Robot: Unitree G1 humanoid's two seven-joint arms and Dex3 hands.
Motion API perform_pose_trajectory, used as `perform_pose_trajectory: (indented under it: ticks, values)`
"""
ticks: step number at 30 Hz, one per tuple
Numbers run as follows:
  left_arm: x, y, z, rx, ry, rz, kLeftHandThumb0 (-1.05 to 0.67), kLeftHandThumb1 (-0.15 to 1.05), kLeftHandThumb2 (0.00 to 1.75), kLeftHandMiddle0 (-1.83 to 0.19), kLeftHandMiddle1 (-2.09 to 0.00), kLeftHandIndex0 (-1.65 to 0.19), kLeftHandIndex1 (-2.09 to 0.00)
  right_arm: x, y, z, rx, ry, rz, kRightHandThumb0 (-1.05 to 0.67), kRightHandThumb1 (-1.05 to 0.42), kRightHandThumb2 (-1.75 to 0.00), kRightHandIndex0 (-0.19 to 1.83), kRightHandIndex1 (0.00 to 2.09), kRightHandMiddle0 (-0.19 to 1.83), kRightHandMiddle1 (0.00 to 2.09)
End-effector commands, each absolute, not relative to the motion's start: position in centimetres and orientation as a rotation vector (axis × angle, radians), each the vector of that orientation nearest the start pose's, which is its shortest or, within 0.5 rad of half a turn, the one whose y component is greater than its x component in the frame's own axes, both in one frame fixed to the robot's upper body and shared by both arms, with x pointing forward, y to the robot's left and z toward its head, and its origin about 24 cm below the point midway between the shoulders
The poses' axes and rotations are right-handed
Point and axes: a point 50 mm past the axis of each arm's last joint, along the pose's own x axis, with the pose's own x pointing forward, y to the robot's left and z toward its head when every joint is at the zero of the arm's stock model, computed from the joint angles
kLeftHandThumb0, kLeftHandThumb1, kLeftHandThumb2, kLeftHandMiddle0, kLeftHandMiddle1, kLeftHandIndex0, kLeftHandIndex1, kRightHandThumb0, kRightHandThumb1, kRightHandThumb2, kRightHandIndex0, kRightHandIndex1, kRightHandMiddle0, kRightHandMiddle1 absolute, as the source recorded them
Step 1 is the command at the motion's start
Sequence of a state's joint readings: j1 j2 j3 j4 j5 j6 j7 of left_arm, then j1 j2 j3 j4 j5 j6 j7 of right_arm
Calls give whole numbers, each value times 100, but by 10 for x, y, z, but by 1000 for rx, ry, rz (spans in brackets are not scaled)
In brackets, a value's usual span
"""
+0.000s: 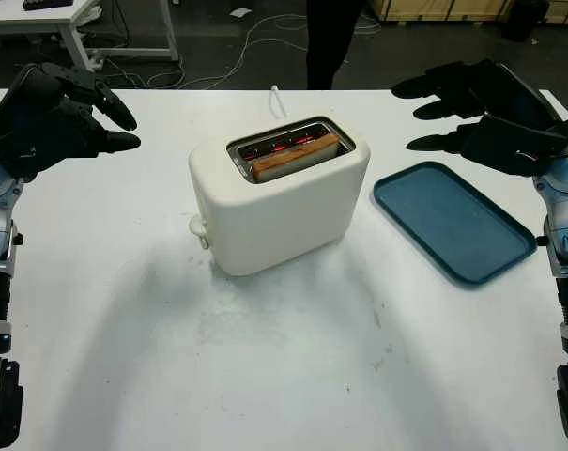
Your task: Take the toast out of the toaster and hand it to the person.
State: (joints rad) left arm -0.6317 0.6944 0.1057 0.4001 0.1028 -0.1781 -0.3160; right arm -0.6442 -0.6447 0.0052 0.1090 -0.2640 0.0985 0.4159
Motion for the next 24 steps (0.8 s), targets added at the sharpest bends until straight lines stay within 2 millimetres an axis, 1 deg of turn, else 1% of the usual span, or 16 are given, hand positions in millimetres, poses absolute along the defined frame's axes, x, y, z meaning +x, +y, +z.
perform_pose_trajectory:
  ticks: [1,8,24]
  values:
    - [339,274,213,755,-333,-74,-105,74,0,-122,-81,-110,-83,336,-221,227,-933,-248,211,-22,-71,0,91,0,78,0]
    - [338,275,213,746,-347,-72,-105,74,0,-123,-80,-111,-82,336,-220,226,-935,-257,216,-25,-71,0,91,0,78,0]
    - [337,277,214,746,-344,-64,-105,75,0,-124,-79,-111,-82,337,-218,224,-915,-246,216,-25,-72,0,89,0,77,0]
